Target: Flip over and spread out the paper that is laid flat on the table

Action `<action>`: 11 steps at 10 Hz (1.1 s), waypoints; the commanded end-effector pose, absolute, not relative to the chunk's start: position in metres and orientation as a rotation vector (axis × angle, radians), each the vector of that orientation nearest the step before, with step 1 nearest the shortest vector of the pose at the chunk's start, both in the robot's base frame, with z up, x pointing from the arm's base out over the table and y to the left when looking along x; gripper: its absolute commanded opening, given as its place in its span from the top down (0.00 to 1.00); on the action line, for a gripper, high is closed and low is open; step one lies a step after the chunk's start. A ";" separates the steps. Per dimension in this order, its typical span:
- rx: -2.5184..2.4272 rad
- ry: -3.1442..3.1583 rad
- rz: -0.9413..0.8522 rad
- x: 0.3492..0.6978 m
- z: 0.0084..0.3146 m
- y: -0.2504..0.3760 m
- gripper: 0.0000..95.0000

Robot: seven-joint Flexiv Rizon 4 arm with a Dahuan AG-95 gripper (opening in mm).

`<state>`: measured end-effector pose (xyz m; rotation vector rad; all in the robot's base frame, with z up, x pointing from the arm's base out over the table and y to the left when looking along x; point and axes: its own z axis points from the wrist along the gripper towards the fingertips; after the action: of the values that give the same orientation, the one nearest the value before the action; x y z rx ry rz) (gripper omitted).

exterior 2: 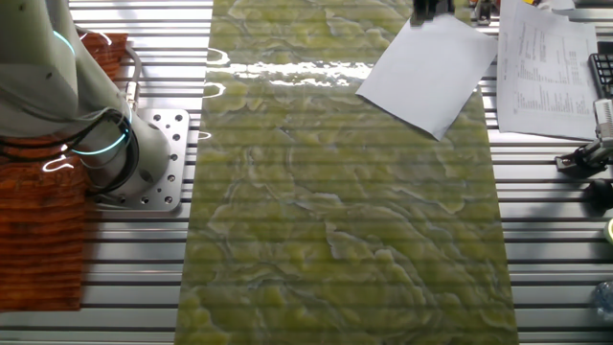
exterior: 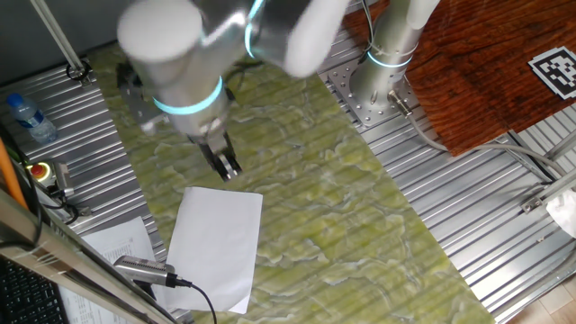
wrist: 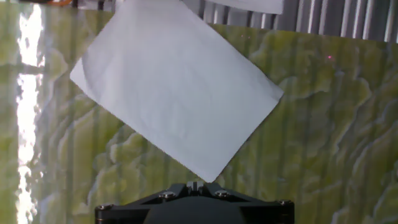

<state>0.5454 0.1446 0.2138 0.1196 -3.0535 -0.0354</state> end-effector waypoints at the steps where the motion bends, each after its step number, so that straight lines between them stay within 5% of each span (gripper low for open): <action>1: 0.350 -3.032 -0.055 0.552 0.215 0.119 1.00; 11: 0.247 -3.124 0.001 0.507 0.201 0.075 1.00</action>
<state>0.5127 0.0773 0.2019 0.2503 -3.0523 0.0399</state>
